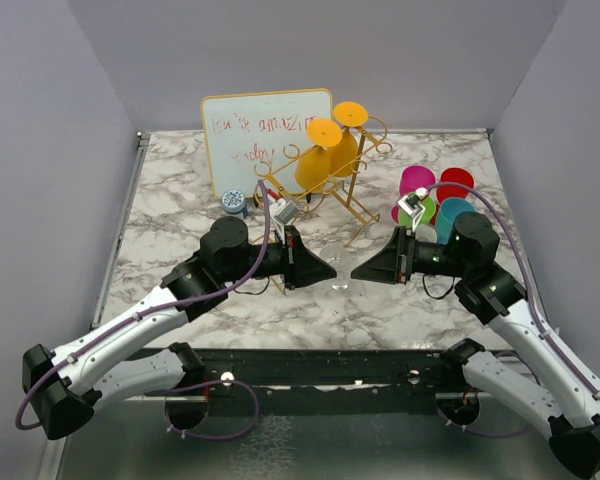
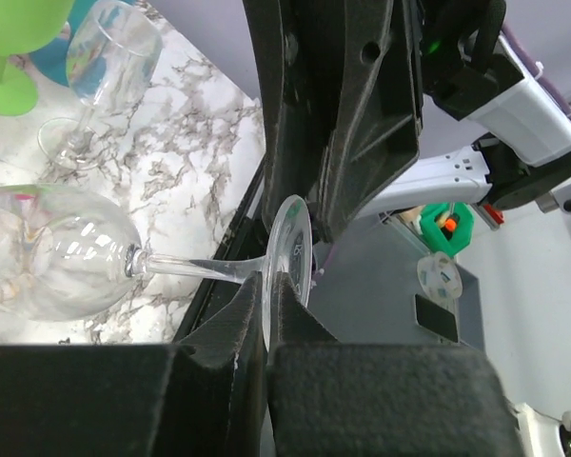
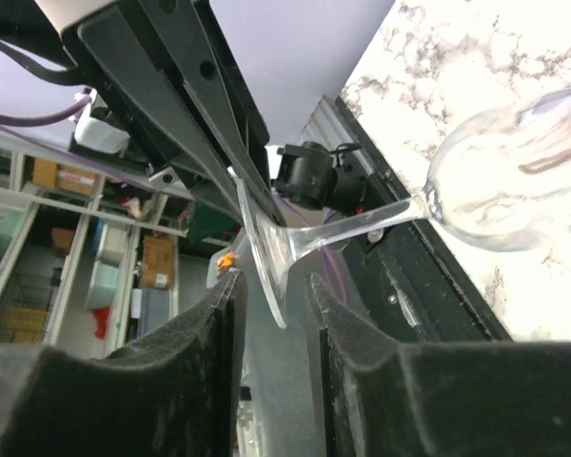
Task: Take the wine glass off the wine glass rack
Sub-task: Place the wine glass at the center of the board.
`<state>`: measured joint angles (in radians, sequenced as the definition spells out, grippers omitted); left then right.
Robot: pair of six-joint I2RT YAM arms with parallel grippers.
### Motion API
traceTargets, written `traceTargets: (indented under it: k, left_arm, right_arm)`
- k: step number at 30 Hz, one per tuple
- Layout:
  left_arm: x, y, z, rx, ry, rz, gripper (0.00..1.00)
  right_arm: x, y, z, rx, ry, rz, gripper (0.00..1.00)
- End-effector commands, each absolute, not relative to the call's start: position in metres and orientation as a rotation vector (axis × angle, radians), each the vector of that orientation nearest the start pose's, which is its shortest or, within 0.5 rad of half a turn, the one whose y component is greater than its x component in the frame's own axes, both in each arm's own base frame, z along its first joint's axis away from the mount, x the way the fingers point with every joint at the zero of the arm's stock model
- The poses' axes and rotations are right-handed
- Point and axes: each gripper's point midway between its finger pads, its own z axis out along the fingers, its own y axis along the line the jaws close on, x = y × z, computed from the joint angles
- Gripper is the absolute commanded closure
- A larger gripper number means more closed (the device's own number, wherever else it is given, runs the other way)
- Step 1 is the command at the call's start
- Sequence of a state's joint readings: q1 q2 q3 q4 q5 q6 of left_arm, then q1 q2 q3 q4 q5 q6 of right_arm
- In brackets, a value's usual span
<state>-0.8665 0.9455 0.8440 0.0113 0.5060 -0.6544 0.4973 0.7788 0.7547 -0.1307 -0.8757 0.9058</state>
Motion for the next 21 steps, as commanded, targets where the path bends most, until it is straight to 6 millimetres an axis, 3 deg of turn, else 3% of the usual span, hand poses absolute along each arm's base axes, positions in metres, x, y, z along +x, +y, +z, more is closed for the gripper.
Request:
traceTargets:
  k: [1, 4, 8, 11, 16, 21]
  left_arm:
    - [0.111, -0.317, 0.320, 0.763, 1.732, -1.560, 1.00]
    - [0.094, -0.314, 0.311, 0.874, 1.766, -1.591, 1.00]
    - [0.063, -0.303, 0.312, 1.062, 1.677, -1.656, 1.00]
    - [0.048, -0.292, 0.318, 1.161, 1.554, -1.636, 1.00]
    - [0.036, -0.282, 0.325, 1.250, 1.416, -1.614, 1.00]
    - [0.031, -0.275, 0.328, 1.319, 1.275, -1.551, 1.00]
  right_arm:
    - [0.137, 0.241, 0.316, -0.332, 1.969, 1.605, 0.51]
    - [0.151, 0.227, 0.316, -0.275, 2.011, 1.406, 0.33]
    - [0.173, 0.209, 0.311, -0.211, 2.071, 1.172, 0.28]
    - [0.186, 0.203, 0.290, -0.170, 2.154, 1.070, 0.25]
    - [0.173, 0.230, 0.274, -0.277, 2.176, 1.290, 0.25]
    - [0.161, 0.243, 0.291, -0.342, 2.052, 1.463, 0.22]
